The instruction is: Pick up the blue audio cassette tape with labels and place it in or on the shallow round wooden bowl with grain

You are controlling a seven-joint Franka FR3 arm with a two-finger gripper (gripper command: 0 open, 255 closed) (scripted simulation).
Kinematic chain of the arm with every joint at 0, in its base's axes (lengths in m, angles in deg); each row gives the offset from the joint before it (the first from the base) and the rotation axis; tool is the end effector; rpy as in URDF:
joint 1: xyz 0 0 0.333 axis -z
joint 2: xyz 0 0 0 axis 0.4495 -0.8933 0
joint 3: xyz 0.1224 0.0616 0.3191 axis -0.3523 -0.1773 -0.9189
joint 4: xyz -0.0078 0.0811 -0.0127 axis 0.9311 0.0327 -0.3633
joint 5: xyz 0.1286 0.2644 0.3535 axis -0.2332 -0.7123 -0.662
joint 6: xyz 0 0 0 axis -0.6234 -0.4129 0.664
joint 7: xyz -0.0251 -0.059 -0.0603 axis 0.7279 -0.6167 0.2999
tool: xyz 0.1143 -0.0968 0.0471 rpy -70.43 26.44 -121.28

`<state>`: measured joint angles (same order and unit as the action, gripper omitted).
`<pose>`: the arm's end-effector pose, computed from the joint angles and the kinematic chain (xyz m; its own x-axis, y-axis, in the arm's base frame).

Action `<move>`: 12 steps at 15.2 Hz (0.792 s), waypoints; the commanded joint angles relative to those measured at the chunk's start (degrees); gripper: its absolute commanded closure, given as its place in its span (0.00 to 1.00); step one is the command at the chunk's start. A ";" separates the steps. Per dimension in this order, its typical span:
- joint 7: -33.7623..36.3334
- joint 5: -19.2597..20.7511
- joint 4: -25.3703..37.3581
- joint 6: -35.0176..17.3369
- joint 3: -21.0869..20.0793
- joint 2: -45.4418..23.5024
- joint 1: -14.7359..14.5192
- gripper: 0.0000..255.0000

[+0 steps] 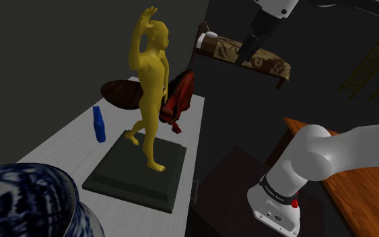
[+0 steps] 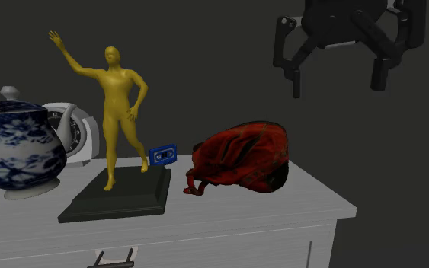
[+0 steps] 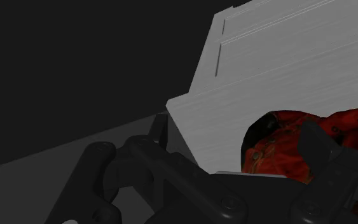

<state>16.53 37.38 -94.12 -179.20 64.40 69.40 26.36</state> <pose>0.3600 0.0133 0.6297 0.9824 0.0746 0.1714 0.0565 -0.9926 0.1078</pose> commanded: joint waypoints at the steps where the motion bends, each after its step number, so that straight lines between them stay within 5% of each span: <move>1: 0.00 0.00 0.00 0.00 0.00 0.00 0.00 0.00; 12: 19.13 -7.37 5.76 -2.42 -12.84 -14.88 -0.69 0.00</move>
<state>33.77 30.58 -89.12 -181.38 52.69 56.08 25.70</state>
